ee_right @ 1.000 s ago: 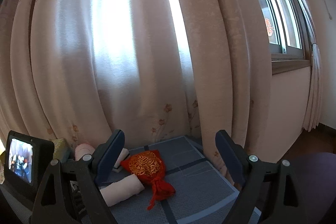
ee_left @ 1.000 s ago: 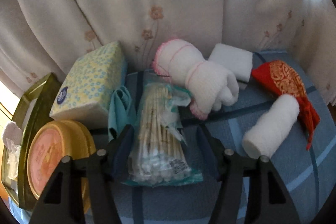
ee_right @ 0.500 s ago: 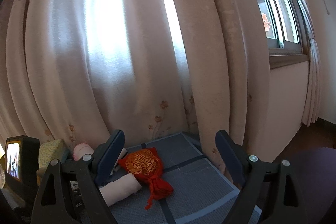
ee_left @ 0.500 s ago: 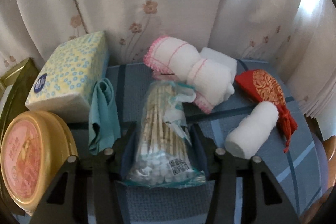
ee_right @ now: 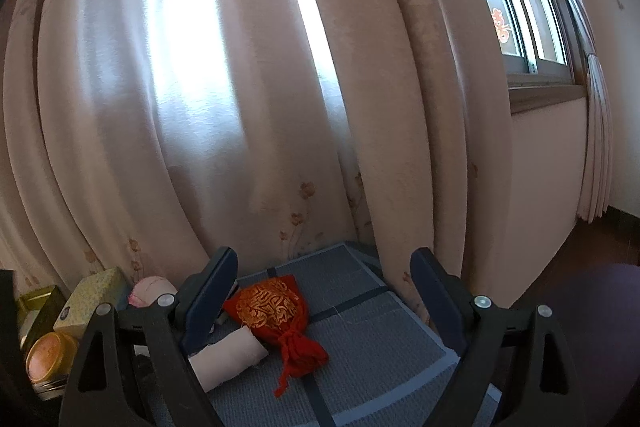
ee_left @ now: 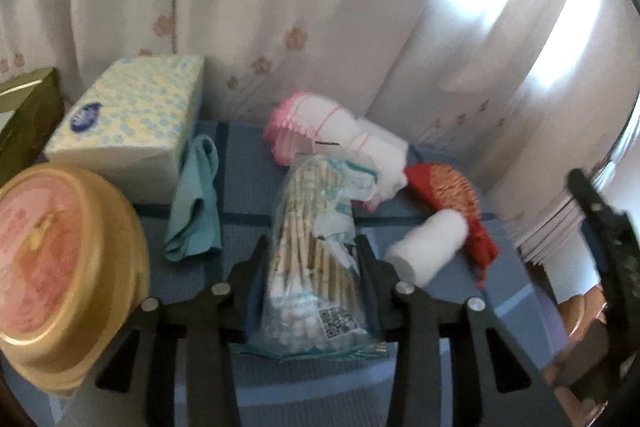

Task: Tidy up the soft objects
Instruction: 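Grasp the bag of cotton swabs with the left gripper and lift it, then grasp the white rolled towel with the right gripper while the left holds the swab bag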

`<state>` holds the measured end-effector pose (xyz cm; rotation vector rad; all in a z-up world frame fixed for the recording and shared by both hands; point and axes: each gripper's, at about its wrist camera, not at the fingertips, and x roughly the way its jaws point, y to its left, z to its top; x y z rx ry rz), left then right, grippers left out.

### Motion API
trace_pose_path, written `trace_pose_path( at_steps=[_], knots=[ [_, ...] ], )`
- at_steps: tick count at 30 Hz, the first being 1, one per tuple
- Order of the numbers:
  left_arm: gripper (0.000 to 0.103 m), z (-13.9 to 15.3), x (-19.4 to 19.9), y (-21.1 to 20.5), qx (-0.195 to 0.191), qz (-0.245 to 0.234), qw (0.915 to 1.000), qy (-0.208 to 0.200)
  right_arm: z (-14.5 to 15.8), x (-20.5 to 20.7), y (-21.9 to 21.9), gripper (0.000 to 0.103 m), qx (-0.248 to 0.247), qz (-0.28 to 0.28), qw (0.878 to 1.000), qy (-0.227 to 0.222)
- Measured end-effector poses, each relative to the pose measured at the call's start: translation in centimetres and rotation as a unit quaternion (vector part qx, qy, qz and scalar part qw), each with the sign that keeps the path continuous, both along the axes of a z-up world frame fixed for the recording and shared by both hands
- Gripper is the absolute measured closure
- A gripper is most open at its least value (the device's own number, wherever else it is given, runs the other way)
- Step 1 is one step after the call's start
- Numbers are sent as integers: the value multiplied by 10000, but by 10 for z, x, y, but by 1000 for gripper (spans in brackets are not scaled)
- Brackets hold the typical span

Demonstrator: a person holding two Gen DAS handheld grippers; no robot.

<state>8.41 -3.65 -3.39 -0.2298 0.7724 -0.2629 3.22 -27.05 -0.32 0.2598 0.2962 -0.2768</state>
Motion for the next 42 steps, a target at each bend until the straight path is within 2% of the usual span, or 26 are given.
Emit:
trace_pose_path(
  at_steps=[7,11,15,21,26,30,36,39,42],
  knots=[
    [64,29,-42,22,7,85,9942,-1069,-4,7,-4,13,260,166,9994,173],
    [64,39,-59,33,283,415,9830,-1764,-10,15,-4,13,477,428,9972,398],
    [64,43,-63,37,565,738,9706,-2218,-16,25,3,13,729,830,9916,678],
    [64,44,-54,52,346,1150,9699,-2117,-25,39,30,13,749,1152,9827,1243],
    [64,42,-53,56,207,1244,9705,-2054,-37,60,50,14,787,1283,9729,1756],
    [64,41,-57,59,183,1293,9682,-2135,-45,79,59,24,789,1221,9674,2076],
    [64,41,-57,67,107,1436,9668,-2109,-47,89,71,34,576,1324,9629,2278],
    [64,41,-58,73,136,1512,9652,-2130,-49,82,61,34,864,1460,9602,2221],
    [64,38,-55,79,59,1545,9672,-2014,-53,71,52,34,1244,1528,9564,2158]
  ],
)
